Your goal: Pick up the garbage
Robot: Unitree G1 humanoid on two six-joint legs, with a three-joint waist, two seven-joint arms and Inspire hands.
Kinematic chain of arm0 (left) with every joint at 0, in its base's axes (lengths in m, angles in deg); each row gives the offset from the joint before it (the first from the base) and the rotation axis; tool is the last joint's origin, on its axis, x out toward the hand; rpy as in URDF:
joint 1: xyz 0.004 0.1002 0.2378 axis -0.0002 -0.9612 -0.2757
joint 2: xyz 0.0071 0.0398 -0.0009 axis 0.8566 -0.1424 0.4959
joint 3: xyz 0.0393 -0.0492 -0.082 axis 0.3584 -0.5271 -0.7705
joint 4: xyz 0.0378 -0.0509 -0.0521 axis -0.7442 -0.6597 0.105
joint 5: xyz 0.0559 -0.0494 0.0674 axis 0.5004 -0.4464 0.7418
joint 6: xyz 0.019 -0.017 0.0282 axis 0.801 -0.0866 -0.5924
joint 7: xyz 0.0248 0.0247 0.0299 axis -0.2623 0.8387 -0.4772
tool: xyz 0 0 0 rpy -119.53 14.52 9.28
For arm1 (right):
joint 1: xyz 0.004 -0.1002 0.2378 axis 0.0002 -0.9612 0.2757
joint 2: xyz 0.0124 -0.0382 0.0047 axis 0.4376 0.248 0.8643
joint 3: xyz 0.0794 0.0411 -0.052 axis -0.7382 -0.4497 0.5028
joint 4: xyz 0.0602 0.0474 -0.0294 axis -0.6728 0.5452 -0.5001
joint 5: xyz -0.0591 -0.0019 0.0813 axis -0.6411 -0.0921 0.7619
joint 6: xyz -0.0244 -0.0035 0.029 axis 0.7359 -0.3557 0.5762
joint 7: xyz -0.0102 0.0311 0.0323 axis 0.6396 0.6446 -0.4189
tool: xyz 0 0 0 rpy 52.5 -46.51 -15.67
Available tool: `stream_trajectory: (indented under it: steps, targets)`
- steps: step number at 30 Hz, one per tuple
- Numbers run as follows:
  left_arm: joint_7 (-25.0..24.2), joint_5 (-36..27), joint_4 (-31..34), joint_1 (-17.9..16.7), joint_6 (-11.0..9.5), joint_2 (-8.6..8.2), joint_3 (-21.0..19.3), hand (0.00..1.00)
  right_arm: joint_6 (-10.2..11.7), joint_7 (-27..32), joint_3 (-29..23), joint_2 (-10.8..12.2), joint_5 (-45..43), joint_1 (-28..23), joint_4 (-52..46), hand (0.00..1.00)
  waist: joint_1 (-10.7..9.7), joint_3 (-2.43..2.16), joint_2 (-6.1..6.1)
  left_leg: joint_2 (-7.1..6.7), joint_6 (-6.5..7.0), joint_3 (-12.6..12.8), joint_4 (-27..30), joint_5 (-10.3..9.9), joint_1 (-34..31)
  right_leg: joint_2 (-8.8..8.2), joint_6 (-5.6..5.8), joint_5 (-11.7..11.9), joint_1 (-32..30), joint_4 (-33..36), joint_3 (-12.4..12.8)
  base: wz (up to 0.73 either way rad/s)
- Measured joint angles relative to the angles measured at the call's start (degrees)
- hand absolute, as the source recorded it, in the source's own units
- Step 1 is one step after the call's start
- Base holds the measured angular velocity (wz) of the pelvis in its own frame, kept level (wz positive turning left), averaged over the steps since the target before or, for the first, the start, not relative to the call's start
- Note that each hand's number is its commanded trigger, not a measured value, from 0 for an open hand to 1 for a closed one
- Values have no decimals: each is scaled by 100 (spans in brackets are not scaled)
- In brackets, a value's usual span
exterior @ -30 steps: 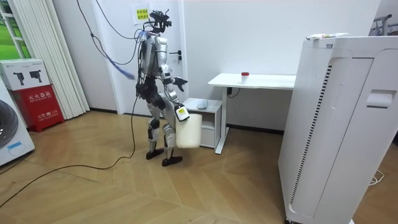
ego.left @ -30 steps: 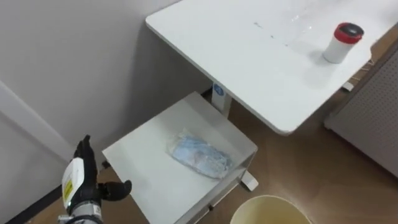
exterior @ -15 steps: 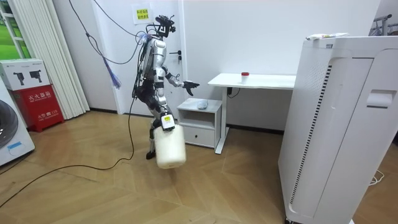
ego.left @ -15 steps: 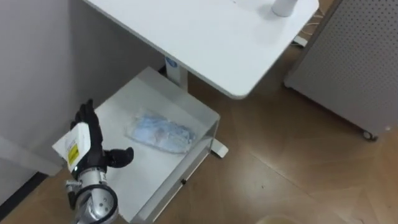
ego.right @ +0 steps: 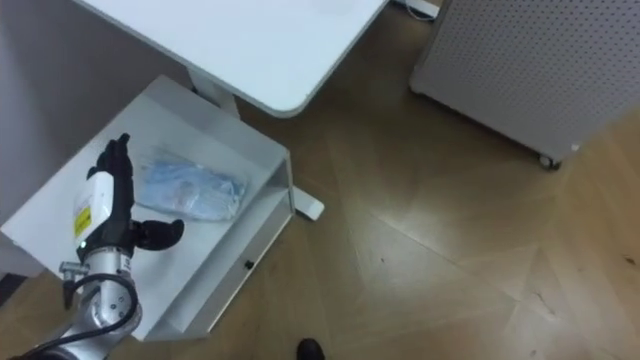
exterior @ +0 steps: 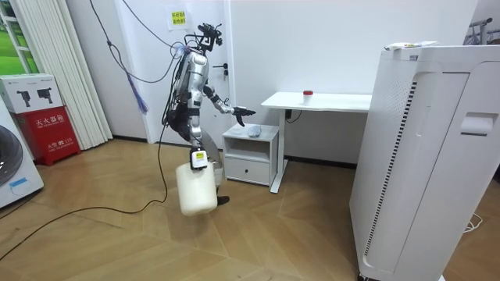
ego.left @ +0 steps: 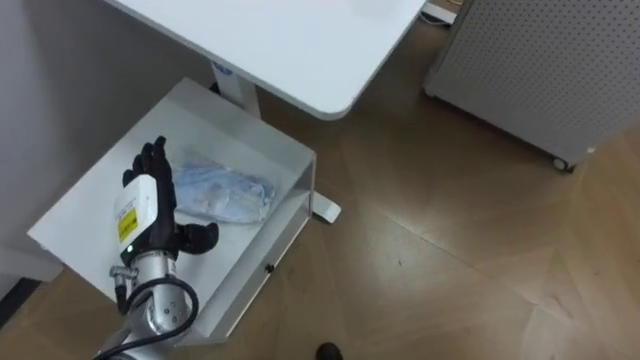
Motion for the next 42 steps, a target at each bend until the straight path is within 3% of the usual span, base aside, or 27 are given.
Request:
stream_trajectory:
  steps: [4,12,17,20,28,29,30,35,42]
  targets:
    - [22,20,-61,81,18,36,341,0,-94,-53,42,15,6,21,-52,100,-13,2,4,1,0,21,113,-28,-197,-13,-20,-5,-238,146,25,-2]
    - [-237,51,-233,176,284,73,513,0,-120,-236,32,34,34,27,-251,100,-98,6,17,76,28,3,529,-129,-782,8,-56,-30,-779,441,-1,0]
    - [-287,275,-358,312,297,169,638,0,-121,-312,-5,77,28,62,-252,100,-149,7,17,144,50,17,714,-230,-898,10,-45,-49,-889,573,5,-1]
    - [-287,286,-390,384,345,291,966,0,-169,-370,-15,72,44,139,-252,100,-173,8,19,150,81,63,821,-258,-956,1,-25,-61,-963,666,46,-5]
    - [-272,770,-401,406,410,315,1060,0,-230,-565,3,72,328,140,-270,100,-178,6,24,169,134,21,955,-294,-1121,2,43,-32,-1051,685,29,0]
    - [-269,774,-409,415,410,316,1065,61,-241,-574,3,70,363,136,-281,100,-179,3,28,169,135,7,970,-294,-1152,0,45,-30,-1068,685,21,0]
    - [-249,790,-436,471,403,325,1068,100,-276,-607,-1,52,459,131,-354,100,-175,3,28,171,141,-4,1010,-298,-1218,-10,52,-26,-1125,702,11,6]
    - [-56,968,-427,733,393,427,1070,100,-334,-633,-19,-57,524,152,-700,100,-162,-2,36,189,196,-15,1275,-328,-1527,-59,71,-48,-1415,902,-1,4]
    - [-143,1412,-438,751,393,447,1292,100,-359,-857,-25,-130,525,126,-898,100,-185,2,23,272,269,-68,1665,-372,-1966,-51,140,-24,-1738,1117,4,8]
